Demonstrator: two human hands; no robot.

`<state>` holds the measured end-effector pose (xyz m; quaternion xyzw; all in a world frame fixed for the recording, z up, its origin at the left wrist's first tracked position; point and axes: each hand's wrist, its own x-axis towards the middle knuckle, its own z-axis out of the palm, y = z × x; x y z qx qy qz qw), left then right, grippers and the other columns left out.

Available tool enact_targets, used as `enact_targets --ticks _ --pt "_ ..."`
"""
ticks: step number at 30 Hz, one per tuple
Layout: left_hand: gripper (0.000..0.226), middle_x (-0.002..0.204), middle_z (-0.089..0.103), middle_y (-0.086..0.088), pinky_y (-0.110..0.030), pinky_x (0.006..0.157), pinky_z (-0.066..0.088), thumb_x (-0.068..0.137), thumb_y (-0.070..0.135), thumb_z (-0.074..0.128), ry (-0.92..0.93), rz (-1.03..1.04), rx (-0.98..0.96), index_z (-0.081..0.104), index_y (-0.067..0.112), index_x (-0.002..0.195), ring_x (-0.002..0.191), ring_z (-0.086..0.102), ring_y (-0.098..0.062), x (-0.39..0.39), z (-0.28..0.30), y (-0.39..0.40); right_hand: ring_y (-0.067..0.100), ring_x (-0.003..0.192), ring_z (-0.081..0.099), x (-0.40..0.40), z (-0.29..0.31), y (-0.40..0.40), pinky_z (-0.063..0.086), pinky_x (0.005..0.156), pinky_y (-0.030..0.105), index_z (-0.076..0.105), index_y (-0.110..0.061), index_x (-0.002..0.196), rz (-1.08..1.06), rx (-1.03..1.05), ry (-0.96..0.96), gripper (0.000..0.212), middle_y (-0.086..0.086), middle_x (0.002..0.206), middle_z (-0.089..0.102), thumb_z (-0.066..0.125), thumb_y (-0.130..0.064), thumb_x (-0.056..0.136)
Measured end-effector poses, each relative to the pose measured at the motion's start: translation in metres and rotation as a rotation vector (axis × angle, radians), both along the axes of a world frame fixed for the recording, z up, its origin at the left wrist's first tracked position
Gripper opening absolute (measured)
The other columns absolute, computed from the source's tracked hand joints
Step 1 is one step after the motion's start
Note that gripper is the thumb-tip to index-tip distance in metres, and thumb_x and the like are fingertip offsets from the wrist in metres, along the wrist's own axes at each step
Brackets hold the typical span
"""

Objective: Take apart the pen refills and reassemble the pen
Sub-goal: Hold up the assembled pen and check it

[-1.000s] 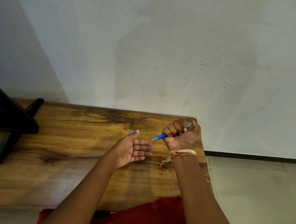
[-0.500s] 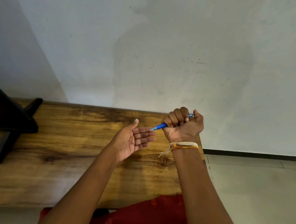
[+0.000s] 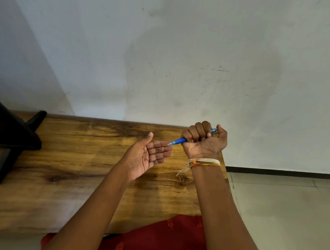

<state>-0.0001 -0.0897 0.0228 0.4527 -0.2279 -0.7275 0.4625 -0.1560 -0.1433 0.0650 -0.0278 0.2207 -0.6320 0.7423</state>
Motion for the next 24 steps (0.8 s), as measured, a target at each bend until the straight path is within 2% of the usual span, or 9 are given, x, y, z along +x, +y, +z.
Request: enact_targets --ticks 11,17,21,24 --pt "0.054 0.105 0.073 -0.015 -0.027 0.072 0.059 0.097 0.045 0.033 0.014 -0.012 0.012 0.071 0.006 0.100 0.095 0.072 -0.024 -0.002 0.010 0.006 0.012 0.043 0.008 0.000 0.008 0.001 0.015 0.044 0.016 0.032 -0.017 0.038 -0.023 0.003 0.009 0.037 -0.004 0.034 0.024 0.038 -0.038 0.068" --pt "0.053 0.104 0.074 -0.015 -0.027 0.070 0.059 0.097 0.043 0.034 -0.008 -0.004 0.005 0.073 0.008 0.096 0.093 0.072 -0.024 -0.001 0.021 0.006 0.012 0.043 0.007 0.003 0.012 0.002 0.014 0.044 0.016 0.032 -0.017 0.038 -0.018 -0.002 0.004 0.039 -0.004 0.034 0.024 0.039 -0.040 0.069" --pt "0.052 0.102 0.074 -0.015 -0.030 0.077 0.057 0.098 0.042 0.033 -0.109 -0.042 -0.031 0.072 0.008 0.097 0.093 0.072 -0.025 0.004 0.042 0.004 0.012 0.042 0.008 0.003 0.026 0.001 0.016 0.041 0.017 0.033 -0.016 0.037 -0.021 -0.030 -0.027 0.039 -0.004 0.034 0.024 0.038 -0.038 0.070" --pt "0.054 0.101 0.074 -0.015 -0.029 0.079 0.055 0.098 0.042 0.032 -0.105 -0.055 -0.035 0.072 0.006 0.098 0.090 0.073 -0.023 0.006 0.061 0.007 0.011 0.042 0.008 0.003 0.039 0.005 0.016 0.042 0.018 0.032 -0.016 0.038 -0.007 -0.073 -0.100 0.042 -0.004 0.034 0.023 0.038 -0.041 0.071"
